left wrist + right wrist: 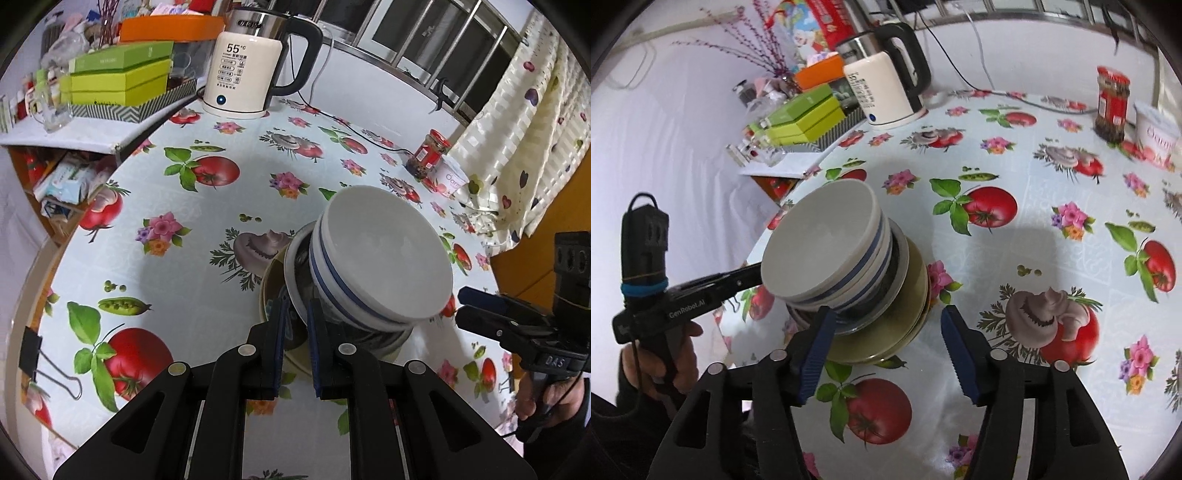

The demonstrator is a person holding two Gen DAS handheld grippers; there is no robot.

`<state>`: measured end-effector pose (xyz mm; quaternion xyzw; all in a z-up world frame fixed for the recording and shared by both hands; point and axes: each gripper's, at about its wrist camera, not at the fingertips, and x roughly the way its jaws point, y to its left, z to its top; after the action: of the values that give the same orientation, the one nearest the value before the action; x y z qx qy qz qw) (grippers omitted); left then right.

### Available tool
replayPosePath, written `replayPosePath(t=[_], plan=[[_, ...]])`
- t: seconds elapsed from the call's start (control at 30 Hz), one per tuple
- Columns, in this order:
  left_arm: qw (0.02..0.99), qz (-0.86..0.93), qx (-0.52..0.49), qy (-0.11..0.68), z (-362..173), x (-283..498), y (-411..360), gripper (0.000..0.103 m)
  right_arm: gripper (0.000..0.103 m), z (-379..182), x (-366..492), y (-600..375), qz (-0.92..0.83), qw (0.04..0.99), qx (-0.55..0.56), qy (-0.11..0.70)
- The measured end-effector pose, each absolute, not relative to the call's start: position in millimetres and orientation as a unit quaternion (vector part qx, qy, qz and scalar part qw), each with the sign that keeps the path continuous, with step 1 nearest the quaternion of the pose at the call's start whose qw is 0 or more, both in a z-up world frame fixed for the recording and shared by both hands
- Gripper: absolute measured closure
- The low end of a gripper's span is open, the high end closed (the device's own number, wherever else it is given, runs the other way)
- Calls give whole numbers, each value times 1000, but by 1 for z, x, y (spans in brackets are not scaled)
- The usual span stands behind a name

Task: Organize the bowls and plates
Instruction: 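Lower the nested bowls onto the beige plate stack and open the left tool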

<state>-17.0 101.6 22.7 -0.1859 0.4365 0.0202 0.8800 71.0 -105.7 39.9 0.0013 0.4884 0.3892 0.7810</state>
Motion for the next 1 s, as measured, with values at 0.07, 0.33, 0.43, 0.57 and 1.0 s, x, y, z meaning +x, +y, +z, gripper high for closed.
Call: replayPosePath(t=[0.07, 0.33, 0.43, 0.57, 1.0], plan=[[883, 24, -176, 435, 23, -20, 97, 91, 41, 41, 64, -104, 389, 786, -13, 480], [891, 39, -137, 432, 23, -29, 84, 90, 36, 38, 46, -102, 383, 798, -54, 462], [891, 42, -128, 433, 22, -31, 80, 90, 33, 38, 42, -102, 377, 803, -66, 456], [889, 45, -121, 439, 18, -32, 76, 90, 32, 35, 35, -102, 372, 809, -85, 448], [882, 47, -113, 455, 9, -33, 70, 90, 31, 29, 25, -97, 375, 806, -107, 445]])
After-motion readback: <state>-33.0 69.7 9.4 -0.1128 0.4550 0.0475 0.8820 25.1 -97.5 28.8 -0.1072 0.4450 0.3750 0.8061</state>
